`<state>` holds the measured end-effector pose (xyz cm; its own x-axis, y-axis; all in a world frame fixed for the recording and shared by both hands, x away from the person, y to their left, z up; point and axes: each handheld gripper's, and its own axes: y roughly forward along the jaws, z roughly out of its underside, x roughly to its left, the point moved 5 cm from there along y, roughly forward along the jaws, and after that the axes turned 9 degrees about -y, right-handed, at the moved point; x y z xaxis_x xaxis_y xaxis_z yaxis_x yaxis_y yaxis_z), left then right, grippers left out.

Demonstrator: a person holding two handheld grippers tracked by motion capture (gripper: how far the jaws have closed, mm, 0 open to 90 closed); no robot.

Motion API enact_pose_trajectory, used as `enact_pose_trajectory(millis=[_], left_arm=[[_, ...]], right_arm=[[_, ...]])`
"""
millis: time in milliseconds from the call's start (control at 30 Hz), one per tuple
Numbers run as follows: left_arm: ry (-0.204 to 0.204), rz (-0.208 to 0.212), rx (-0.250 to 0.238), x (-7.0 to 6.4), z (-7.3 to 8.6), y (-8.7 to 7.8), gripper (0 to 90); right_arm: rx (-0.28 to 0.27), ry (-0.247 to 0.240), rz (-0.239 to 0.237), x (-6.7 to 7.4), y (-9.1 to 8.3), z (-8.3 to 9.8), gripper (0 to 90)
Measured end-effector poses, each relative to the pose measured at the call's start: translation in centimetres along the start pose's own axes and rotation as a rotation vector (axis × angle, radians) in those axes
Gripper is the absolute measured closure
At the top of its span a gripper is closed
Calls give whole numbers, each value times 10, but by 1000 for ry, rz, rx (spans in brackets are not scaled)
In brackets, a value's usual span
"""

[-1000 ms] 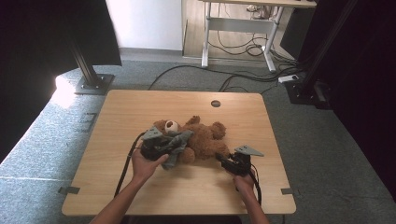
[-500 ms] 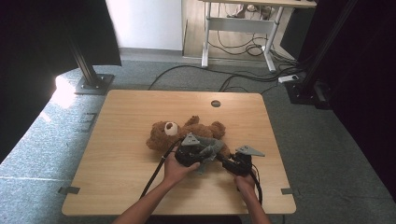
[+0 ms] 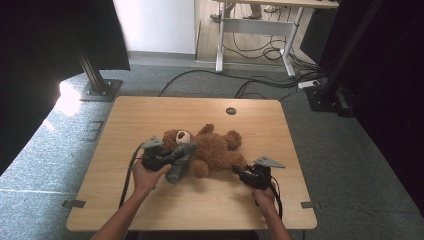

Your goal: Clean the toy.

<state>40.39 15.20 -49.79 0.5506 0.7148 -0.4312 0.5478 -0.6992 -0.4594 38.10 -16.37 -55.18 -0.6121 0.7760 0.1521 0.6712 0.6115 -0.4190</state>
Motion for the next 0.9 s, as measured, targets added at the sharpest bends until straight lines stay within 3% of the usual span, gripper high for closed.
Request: enact_pose_trajectory(millis=[200,367,500,667,767,900], left_arm=[[-30,-33,-34,20,-7,-16,754],[-1,-36,-81,18,-15,-20,752],[7,-24,-121,14,-39,-20,750],[44,-52,-111,11,-56,-6,750],[71,-84,-61,11,-51,6,750],[46,-80,-18,16,-40,18,750]], right_arm=[[3,-5,0,-1,-1,0,616],[7,-30,6,-1,-3,-1,604],[6,-41,16,0,-2,-3,604],[4,-42,10,-1,-2,-2,604],[3,-43,3,0,-1,-2,604],[10,-47,-5,0,-1,-2,580]])
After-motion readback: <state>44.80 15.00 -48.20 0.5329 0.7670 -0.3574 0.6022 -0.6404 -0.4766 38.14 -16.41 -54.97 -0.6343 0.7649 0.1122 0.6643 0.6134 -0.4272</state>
